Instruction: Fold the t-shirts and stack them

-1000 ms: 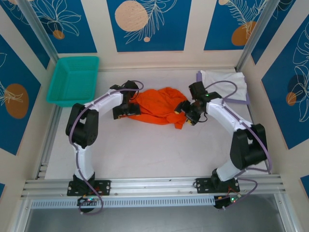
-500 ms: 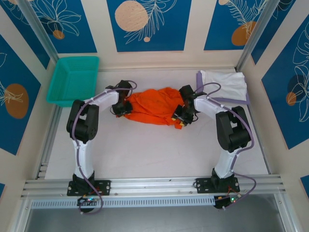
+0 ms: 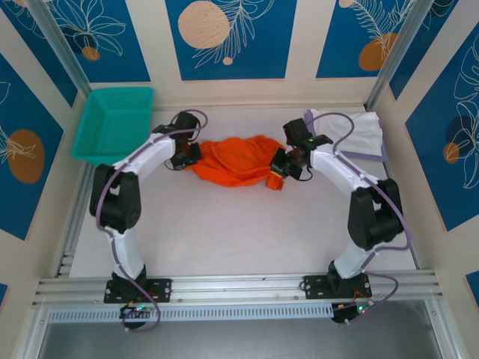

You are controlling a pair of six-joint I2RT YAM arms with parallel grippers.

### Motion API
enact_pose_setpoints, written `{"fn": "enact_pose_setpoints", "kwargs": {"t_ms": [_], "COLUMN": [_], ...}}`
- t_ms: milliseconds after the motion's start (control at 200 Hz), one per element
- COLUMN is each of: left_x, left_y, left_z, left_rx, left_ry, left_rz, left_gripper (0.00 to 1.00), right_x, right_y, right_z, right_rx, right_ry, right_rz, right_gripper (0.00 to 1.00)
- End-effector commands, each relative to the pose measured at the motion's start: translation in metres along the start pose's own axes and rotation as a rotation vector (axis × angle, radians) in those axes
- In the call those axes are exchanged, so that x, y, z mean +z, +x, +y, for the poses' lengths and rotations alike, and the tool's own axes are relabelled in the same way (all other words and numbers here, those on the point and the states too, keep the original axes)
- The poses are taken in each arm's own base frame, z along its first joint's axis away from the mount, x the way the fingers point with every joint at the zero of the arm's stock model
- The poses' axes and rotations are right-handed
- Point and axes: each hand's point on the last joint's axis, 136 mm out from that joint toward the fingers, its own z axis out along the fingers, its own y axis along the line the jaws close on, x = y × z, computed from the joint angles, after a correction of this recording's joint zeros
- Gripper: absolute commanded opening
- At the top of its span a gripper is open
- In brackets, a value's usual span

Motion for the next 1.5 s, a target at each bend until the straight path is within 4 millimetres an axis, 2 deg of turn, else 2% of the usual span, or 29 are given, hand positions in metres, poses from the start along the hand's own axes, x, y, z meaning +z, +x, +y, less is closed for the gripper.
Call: {"fn": "enact_pose_setpoints", "kwargs": {"t_ms": [0, 220, 370, 505, 600, 800, 890, 1020, 1140, 1250, 1340, 1400, 1495], "left_x": [-0.066, -0.193, -0.264, -0.313, -0.341, -0.406, -0.426, -0.426, -0.403, -0.368, -0.331, -0.306, -0.283], "left_y": [-0.027, -0.072, -0.078, -0.069, -0.057, -0.022, -0.014, -0.024, -0.048, -0.073, -0.098, -0.114, -0.138], "left_z": [-0.005, -0.039, -0.058, -0.063, -0.063, -0.07, -0.074, -0.072, -0.07, -0.081, -0.085, -0.085, -0.09], "left_rx": [-0.002, 0.012, 0.082, 0.151, 0.177, 0.245, 0.258, 0.232, 0.215, 0.209, 0.147, 0.092, 0.067], "left_ry": [0.046, 0.202, 0.289, 0.35, 0.415, 0.592, 0.65, 0.593, 0.425, 0.368, 0.382, 0.388, 0.4], "left_rz": [-0.174, -0.517, -0.694, -0.8, -0.834, -0.896, -0.917, -0.924, -0.904, -0.812, -0.703, -0.637, -0.599], "left_gripper": [0.0, 0.0, 0.0, 0.0, 0.0, 0.0, 0.0, 0.0, 0.0, 0.0, 0.0, 0.0, 0.0], "right_x": [-0.047, -0.126, -0.174, -0.213, -0.239, -0.293, -0.309, -0.309, -0.281, -0.248, -0.224, -0.215, -0.203], "right_y": [-0.016, -0.037, -0.039, -0.027, -0.01, 0.032, 0.04, 0.025, -0.005, -0.035, -0.058, -0.074, -0.1], "right_z": [0.03, 0.073, 0.091, 0.102, 0.11, 0.105, 0.101, 0.096, 0.092, 0.096, 0.099, 0.104, 0.11], "right_rx": [-0.049, -0.125, -0.177, -0.229, -0.294, -0.373, -0.364, -0.304, -0.215, -0.146, -0.105, -0.08, -0.066], "right_ry": [-0.106, -0.248, -0.343, -0.435, -0.518, -0.645, -0.669, -0.606, -0.459, -0.416, -0.394, -0.403, -0.395], "right_rz": [-0.083, -0.246, -0.364, -0.433, -0.471, -0.577, -0.627, -0.664, -0.626, -0.502, -0.443, -0.415, -0.411], "right_gripper": [0.0, 0.0, 0.0, 0.03, 0.03, 0.07, 0.07, 0.05, 0.03, 0.07, 0.09, 0.09, 0.09]}}
